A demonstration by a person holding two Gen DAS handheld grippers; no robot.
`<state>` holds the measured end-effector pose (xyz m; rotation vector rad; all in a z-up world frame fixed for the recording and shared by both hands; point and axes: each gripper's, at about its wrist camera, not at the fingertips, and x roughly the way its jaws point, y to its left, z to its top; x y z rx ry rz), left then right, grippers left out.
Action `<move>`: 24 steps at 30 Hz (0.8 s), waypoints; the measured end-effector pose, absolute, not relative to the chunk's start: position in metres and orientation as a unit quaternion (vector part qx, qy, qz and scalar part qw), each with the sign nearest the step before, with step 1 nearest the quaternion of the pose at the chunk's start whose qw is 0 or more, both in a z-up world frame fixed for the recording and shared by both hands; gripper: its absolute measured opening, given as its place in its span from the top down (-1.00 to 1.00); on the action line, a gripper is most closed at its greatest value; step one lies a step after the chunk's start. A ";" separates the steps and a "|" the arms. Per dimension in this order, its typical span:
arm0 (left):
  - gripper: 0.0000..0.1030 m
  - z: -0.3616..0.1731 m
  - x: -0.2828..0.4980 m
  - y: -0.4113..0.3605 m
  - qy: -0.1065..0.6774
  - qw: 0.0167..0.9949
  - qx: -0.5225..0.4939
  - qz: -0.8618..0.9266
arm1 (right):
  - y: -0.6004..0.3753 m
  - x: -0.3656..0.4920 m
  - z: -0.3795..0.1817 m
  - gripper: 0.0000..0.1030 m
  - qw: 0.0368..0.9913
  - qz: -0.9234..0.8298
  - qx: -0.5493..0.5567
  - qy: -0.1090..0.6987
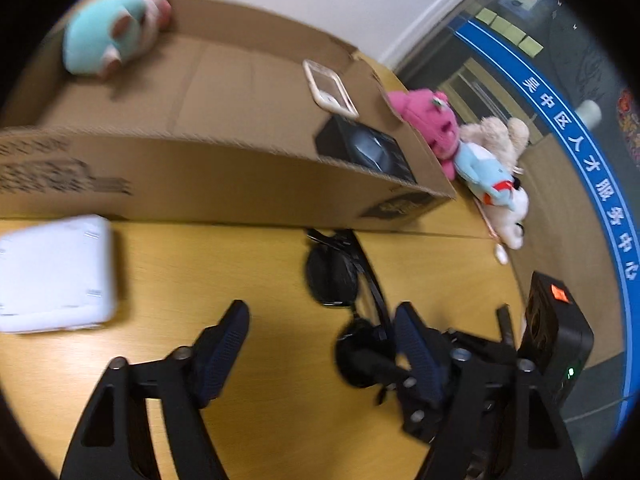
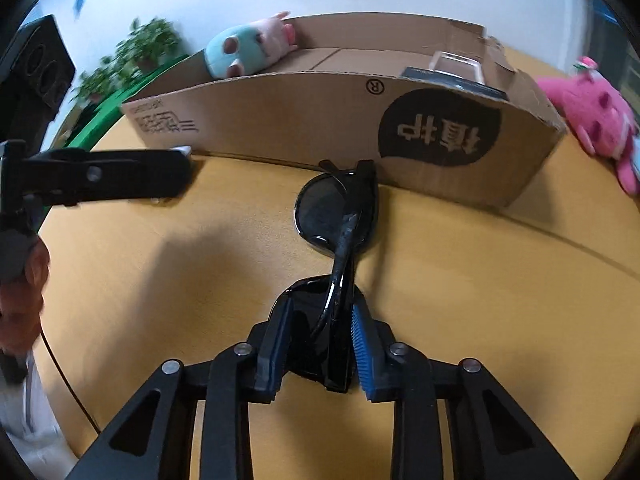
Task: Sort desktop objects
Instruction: 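Move both grippers to the black sunglasses and close on them, then lift the black sunglasses off the table with both grippers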
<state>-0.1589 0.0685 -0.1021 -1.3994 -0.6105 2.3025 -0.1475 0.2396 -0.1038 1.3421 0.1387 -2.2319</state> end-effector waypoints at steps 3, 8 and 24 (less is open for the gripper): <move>0.07 -0.116 -0.170 0.081 -0.226 0.213 -0.519 0.796 | 0.236 -0.145 -0.105 0.51 0.248 -0.826 0.505 0.018; 0.51 -0.129 -0.177 0.092 -0.238 0.237 -0.540 0.772 | 0.221 -0.140 -0.107 0.58 0.241 -0.831 0.501 0.012; 1.00 -0.062 -0.150 0.073 -0.228 0.275 -0.482 0.800 | 0.194 -0.117 -0.059 0.82 0.276 -0.852 0.444 0.028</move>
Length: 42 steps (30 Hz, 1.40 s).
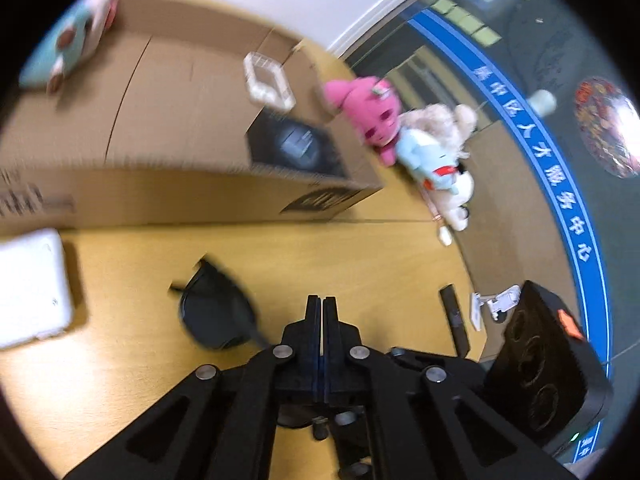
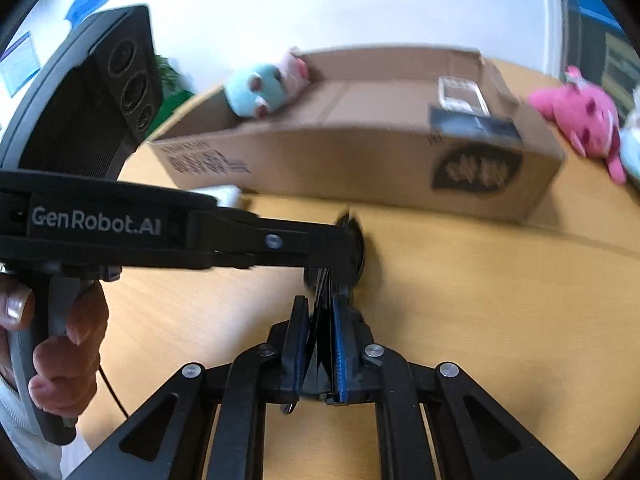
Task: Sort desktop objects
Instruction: 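Lift the black sunglasses off the table with both grippers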
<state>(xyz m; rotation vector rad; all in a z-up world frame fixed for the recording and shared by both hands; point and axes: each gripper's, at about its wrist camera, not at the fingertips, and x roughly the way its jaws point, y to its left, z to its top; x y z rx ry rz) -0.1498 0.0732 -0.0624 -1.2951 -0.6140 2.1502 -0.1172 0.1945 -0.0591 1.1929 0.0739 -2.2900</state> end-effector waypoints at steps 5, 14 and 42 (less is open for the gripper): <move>0.99 -0.036 -0.142 0.051 -0.220 0.259 -0.457 0.822 | 0.181 -0.119 -0.050 0.82 0.275 -0.854 0.441 0.033; 0.99 -0.090 -0.128 0.012 -0.276 0.201 -0.506 0.792 | 0.191 -0.103 -0.096 0.68 0.276 -0.813 0.513 -0.009; 0.79 -0.131 -0.124 0.039 -0.283 0.229 -0.562 0.743 | 0.171 -0.096 -0.108 0.75 0.304 -0.791 0.531 -0.008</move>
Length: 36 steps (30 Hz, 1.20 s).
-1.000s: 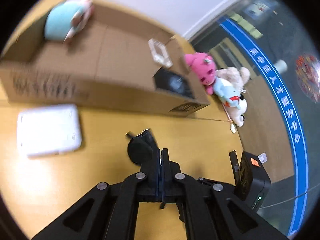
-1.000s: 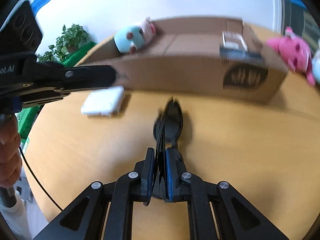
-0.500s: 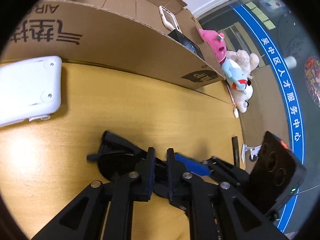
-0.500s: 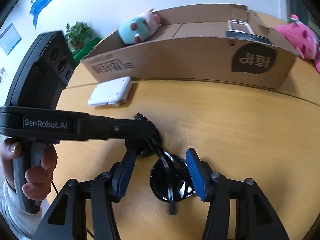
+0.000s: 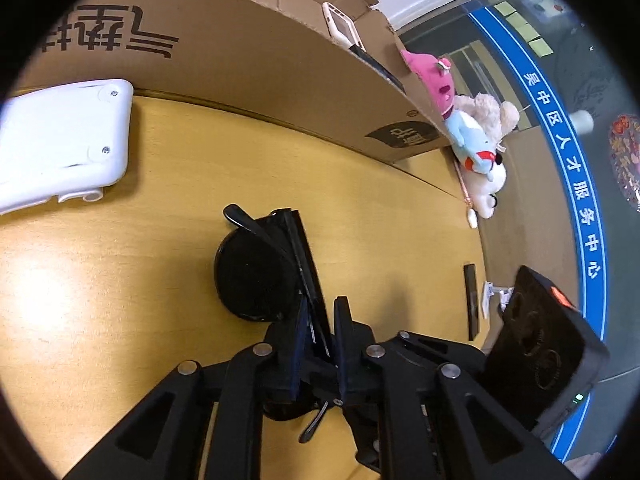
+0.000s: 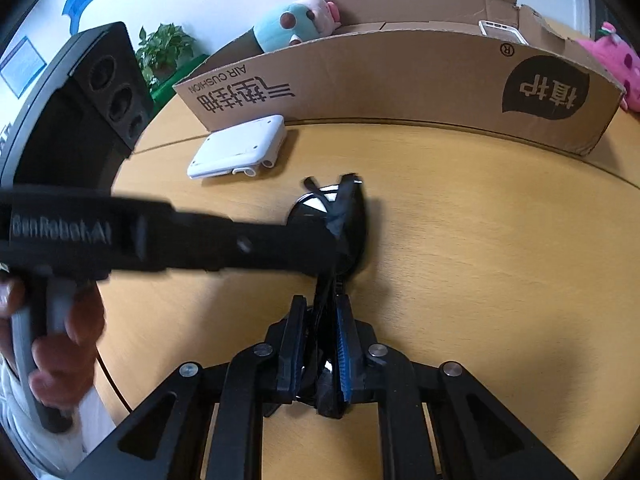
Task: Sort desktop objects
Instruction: 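Lift the black sunglasses off the table with both grippers, then carry the sunglasses over the cardboard box and lower them inside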
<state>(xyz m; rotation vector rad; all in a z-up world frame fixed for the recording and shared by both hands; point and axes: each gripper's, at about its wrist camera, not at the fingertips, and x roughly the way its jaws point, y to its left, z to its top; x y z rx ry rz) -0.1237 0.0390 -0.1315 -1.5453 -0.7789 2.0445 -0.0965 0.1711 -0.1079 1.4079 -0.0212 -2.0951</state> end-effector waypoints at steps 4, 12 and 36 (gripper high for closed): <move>0.81 -0.125 -0.121 0.042 -0.260 0.232 -0.554 0.756 | 0.173 -0.096 -0.106 0.76 0.301 -0.795 0.526 -0.010; 0.82 -0.085 -0.116 0.038 -0.245 0.228 -0.516 0.789 | 0.171 -0.093 -0.078 0.78 0.309 -0.818 0.485 -0.007; 0.83 0.178 -0.305 0.010 -0.131 0.274 -0.339 0.890 | 0.136 -0.292 0.188 0.79 0.308 -0.907 0.287 0.017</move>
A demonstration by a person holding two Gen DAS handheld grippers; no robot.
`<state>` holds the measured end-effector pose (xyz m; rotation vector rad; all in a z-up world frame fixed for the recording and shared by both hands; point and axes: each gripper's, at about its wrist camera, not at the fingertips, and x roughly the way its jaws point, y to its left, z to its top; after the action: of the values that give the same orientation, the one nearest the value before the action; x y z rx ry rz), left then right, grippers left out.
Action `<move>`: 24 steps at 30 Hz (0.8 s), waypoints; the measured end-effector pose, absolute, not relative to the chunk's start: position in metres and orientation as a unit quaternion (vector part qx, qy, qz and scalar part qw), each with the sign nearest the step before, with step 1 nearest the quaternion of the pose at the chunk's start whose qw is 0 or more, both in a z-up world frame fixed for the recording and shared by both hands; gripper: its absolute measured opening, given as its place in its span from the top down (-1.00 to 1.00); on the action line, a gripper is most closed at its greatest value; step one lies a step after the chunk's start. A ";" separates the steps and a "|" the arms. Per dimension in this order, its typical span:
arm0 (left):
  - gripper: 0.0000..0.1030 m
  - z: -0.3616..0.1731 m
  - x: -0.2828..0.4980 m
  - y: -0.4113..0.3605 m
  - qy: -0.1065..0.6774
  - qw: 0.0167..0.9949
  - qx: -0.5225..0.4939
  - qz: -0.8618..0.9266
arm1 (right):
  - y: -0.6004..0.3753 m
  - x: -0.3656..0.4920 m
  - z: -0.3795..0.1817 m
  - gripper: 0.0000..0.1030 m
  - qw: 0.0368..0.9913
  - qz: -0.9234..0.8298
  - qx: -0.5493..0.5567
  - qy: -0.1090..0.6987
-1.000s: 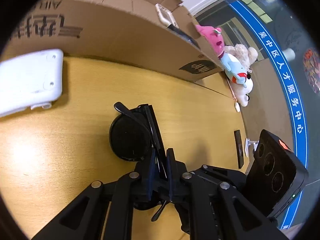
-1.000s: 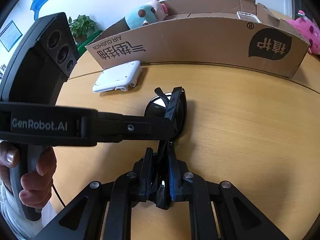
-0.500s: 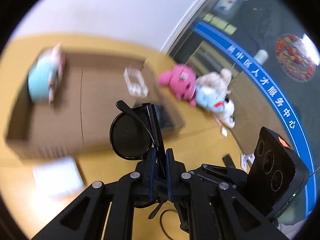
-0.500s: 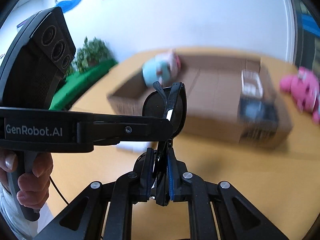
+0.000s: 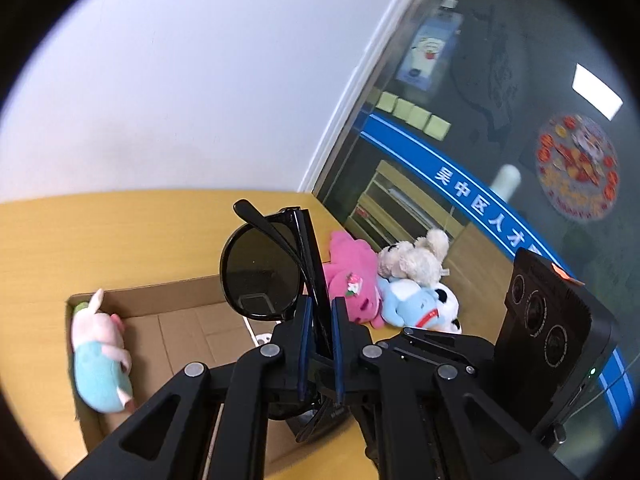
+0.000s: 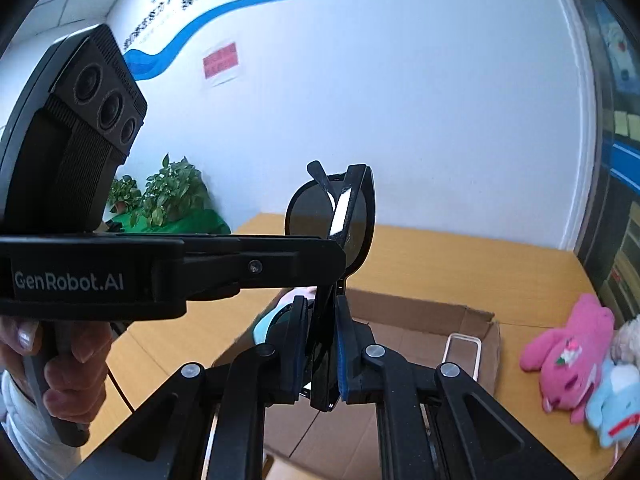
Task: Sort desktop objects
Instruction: 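Carry the sunglasses over the cardboard box and lower them inside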
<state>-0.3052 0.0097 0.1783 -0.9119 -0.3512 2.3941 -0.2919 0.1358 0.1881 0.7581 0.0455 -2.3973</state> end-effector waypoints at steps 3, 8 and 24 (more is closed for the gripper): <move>0.83 0.147 -0.355 0.002 -0.158 0.277 -0.376 0.870 | 0.131 -0.335 0.172 0.79 0.304 -0.895 0.327 0.016; 0.84 0.062 -0.433 0.001 -0.203 0.273 -0.452 0.824 | 0.127 -0.416 0.105 0.79 0.287 -0.862 0.417 0.007; 0.87 -0.134 -0.532 0.034 -0.318 0.276 -0.577 0.700 | 0.161 -0.527 -0.095 0.77 0.205 -0.783 0.587 -0.019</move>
<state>-0.5319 0.0343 -0.1340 -1.5504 -0.8550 1.8799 -0.5266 0.1610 -0.0954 1.6375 -0.0518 -2.1832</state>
